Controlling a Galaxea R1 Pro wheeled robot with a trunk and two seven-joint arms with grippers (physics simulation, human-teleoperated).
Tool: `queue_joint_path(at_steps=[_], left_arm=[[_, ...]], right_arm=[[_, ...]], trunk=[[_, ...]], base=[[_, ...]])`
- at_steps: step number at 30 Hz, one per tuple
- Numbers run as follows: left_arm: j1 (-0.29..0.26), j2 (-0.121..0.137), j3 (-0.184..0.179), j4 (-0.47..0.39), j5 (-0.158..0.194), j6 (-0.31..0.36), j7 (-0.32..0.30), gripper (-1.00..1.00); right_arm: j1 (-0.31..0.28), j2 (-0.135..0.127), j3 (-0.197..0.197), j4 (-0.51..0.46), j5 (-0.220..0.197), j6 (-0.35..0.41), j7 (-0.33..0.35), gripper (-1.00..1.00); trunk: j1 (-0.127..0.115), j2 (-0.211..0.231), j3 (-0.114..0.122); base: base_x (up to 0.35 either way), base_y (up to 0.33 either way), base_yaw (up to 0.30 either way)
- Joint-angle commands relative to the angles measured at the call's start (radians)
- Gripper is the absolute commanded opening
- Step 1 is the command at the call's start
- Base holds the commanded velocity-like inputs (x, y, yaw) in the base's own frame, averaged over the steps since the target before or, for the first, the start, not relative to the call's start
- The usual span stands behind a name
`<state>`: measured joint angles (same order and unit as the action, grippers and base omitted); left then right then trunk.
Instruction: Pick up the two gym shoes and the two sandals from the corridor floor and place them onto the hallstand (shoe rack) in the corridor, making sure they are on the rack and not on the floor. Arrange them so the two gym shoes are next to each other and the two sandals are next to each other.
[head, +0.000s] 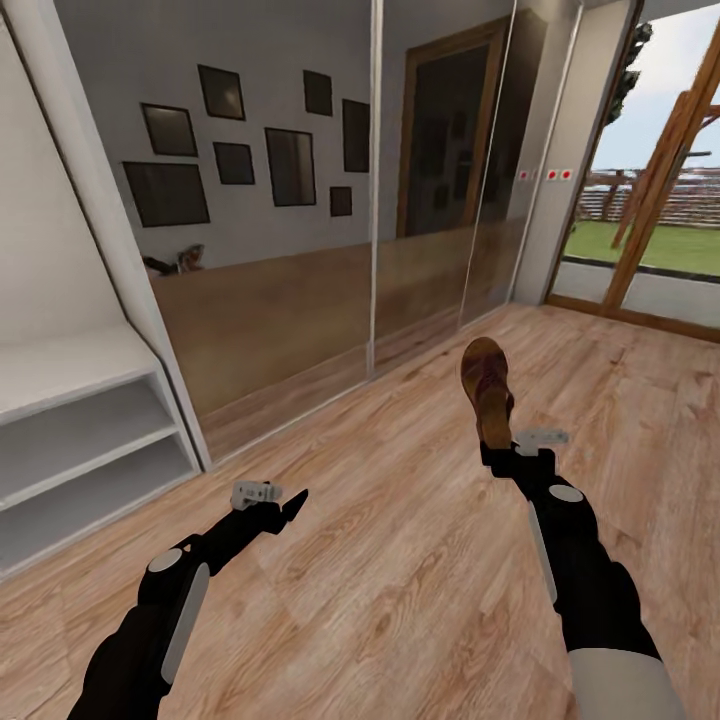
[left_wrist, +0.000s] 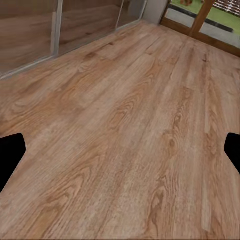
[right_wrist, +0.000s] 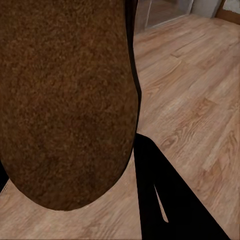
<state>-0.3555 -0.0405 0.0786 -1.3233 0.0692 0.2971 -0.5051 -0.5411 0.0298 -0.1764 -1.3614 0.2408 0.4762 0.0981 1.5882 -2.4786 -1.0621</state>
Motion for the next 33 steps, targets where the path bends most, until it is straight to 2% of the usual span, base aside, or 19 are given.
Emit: queue_joint_path(at_steps=[1,16,33], left_arm=[[-0.001,-0.001,0.003,0.0,0.007,0.01,-0.005,1.0],[-0.001,-0.001,0.003,0.0,0.008,0.009,-0.005,1.0],[0.0,-0.001,0.004,0.0,0.008,0.008,-0.005,1.0]], right_arm=[[0.0,0.001,-0.003,-0.002,0.007,0.005,0.009,-1.0],[0.0,0.001,-0.003,-0.002,0.007,0.005,0.009,-1.0],[0.0,0.001,-0.003,-0.002,0.007,0.005,0.009,-1.0]], trunk=[[0.0,0.0,-0.002],[0.0,0.0,-0.01],[0.0,0.0,-0.02]], base=[[0.285,-0.2,0.286],[0.27,-0.186,0.286],[0.007,-0.003,0.286]])
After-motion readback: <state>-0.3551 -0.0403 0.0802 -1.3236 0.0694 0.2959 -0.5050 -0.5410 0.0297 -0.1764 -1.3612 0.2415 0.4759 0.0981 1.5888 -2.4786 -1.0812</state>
